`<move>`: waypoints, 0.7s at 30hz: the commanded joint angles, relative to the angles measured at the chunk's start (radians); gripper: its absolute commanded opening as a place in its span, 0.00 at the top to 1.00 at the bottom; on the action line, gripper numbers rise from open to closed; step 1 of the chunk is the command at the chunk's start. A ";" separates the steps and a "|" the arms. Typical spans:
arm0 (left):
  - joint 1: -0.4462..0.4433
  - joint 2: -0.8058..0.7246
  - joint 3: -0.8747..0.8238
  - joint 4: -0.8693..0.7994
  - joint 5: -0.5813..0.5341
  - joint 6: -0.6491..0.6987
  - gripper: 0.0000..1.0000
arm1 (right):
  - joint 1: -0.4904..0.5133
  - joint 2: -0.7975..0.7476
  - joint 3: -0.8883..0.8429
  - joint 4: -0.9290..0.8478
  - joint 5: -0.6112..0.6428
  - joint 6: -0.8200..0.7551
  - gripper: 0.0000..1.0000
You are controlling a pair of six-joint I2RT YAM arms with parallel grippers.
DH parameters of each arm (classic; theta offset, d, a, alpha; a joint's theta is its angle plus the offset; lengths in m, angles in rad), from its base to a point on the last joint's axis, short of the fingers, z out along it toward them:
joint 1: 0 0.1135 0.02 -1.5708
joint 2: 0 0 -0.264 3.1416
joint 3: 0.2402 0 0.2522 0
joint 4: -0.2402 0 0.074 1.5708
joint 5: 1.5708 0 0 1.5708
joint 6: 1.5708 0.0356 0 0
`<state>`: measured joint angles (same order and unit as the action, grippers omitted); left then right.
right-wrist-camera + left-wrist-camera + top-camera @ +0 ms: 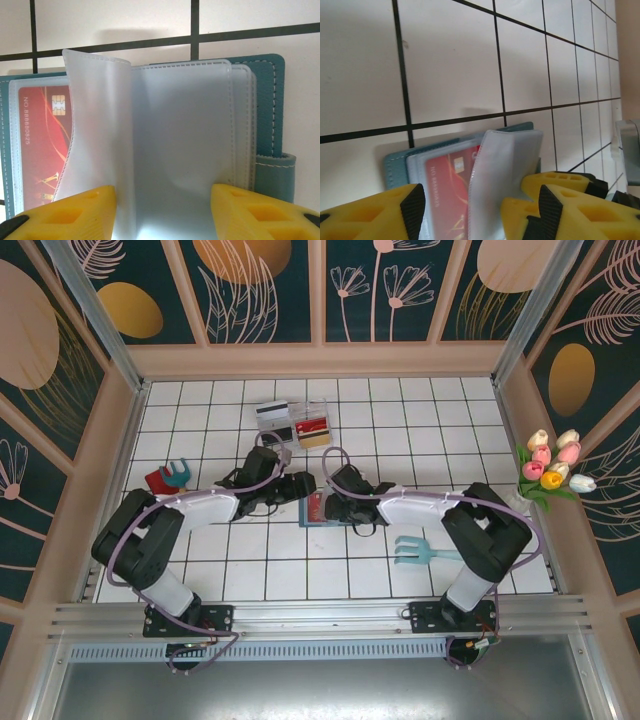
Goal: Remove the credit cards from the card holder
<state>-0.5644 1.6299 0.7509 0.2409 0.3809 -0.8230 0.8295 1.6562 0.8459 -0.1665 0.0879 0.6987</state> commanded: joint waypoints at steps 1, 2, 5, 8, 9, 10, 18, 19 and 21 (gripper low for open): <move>-0.009 0.035 0.036 0.055 0.053 -0.046 0.36 | -0.009 -0.012 -0.044 0.027 -0.033 -0.026 0.47; -0.010 0.042 0.044 0.062 0.064 -0.051 0.36 | -0.009 -0.015 -0.047 0.033 -0.034 -0.030 0.47; -0.017 0.074 0.065 0.071 0.084 -0.066 0.36 | -0.009 -0.018 -0.048 0.036 -0.033 -0.037 0.47; -0.023 0.119 0.074 0.100 0.113 -0.087 0.35 | -0.009 -0.017 -0.049 0.037 -0.035 -0.042 0.48; -0.026 0.125 0.074 0.105 0.114 -0.089 0.35 | -0.009 -0.018 -0.050 0.039 -0.033 -0.043 0.48; -0.028 0.131 0.077 0.102 0.110 -0.090 0.35 | -0.009 -0.019 -0.051 0.041 -0.033 -0.044 0.48; -0.033 0.167 0.093 0.063 0.112 -0.080 0.35 | -0.009 -0.040 -0.068 0.061 -0.030 -0.045 0.49; -0.035 0.171 0.094 0.063 0.112 -0.082 0.35 | -0.009 -0.039 -0.068 0.061 -0.031 -0.046 0.49; -0.035 0.178 0.096 0.059 0.109 -0.081 0.34 | -0.009 -0.041 -0.070 0.062 -0.030 -0.045 0.49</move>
<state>-0.5922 1.7874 0.8204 0.3027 0.4721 -0.8963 0.8253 1.6299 0.7975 -0.1005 0.0761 0.6628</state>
